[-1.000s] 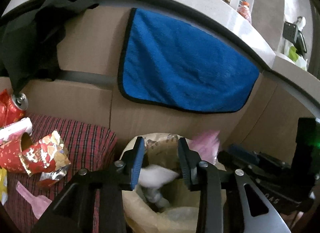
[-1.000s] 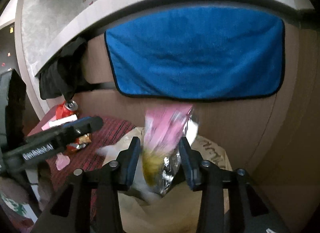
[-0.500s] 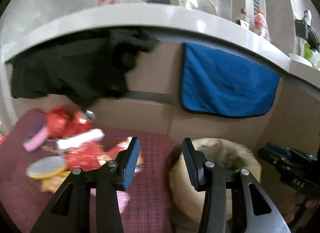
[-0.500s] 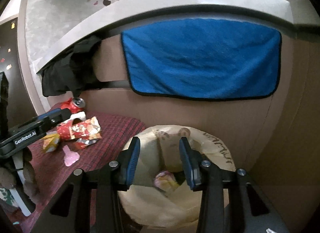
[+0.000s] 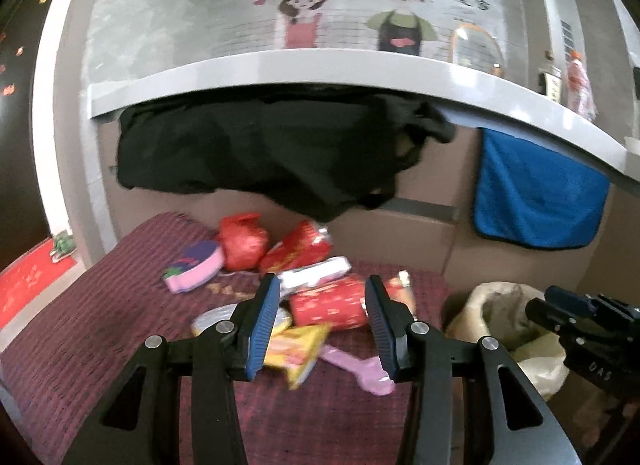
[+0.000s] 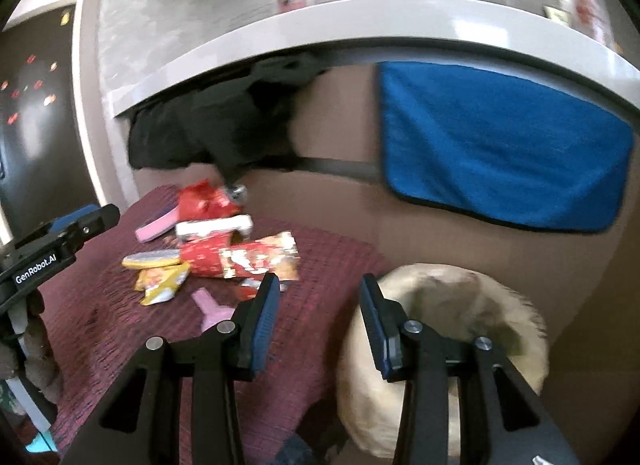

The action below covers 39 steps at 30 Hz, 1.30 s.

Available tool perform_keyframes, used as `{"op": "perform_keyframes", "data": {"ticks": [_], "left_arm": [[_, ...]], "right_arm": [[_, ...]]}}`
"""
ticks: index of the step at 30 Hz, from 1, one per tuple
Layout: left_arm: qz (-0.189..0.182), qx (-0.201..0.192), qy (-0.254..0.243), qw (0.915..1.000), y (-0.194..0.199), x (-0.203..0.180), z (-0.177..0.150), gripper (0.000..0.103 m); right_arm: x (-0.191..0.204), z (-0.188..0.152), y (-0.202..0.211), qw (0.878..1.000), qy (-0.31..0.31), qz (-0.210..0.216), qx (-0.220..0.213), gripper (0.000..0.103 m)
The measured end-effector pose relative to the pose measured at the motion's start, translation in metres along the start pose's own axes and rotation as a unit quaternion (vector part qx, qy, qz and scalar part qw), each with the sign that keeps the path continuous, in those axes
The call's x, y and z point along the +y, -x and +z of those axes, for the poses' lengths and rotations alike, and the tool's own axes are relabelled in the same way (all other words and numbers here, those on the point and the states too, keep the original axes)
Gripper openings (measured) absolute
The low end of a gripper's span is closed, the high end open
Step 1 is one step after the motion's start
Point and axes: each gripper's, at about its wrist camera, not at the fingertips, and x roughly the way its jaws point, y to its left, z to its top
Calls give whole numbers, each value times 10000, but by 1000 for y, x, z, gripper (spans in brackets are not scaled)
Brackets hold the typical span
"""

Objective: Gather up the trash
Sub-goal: 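Return to the table and grasp the red-gold wrapper with the right tool, then grasp the red paper cup with the left tool while the right tool holds the wrapper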

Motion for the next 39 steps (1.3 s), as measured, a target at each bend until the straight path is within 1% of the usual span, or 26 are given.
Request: {"op": "perform_keyframes", "data": {"ticks": [3,5,7,10,14,16,19,21,24,28,29,31,34,36,39], "left_arm": [[5,202,218,9996,-11,27,-2,45],[41,343,378,9987,-20,49,-7,45],[65,488,523,9974,-30,70,-11,45],[-18,710,741,9947,-43,97,-17,45],[-179,844,907,9921,-53,116,-24,45],[-269,893,957,9910,-57,121,-26,45],[-544,1039,970,9884,-63,125,-31,45],[-655,1098,943,9873,-64,126,-31,45],[-817,1162,933,9855,-64,126,-33,45],[-901,1244,997,9831,-69,125,-33,45],[-902,1279,1014,9824,-71,125,-33,45],[-856,1340,1025,9820,-75,125,-34,45],[-809,1379,1035,9817,-77,127,-36,45],[-788,1388,1060,9815,-78,129,-37,45],[-777,1400,1126,9807,-80,131,-39,45]], "right_arm": [[26,3,-17,9997,184,88,95,39],[41,3,-31,9993,244,207,187,42],[53,3,-46,9986,298,320,291,42],[65,4,-66,9979,393,284,424,42],[68,8,-93,9972,295,345,597,42],[66,11,-105,9969,219,388,653,42],[60,17,-121,9968,228,399,649,42],[52,22,-133,9966,205,396,687,42],[35,29,-153,9942,147,644,845,42],[13,41,-186,9910,-100,908,978,42],[9,43,-194,9890,-216,1021,1045,44],[2,42,-209,9815,-481,1382,1235,44],[8,27,-217,9672,-671,1932,1503,44],[20,16,-211,9654,-511,2028,1554,44],[43,-1,-195,9670,-110,1972,1612,44]]}}
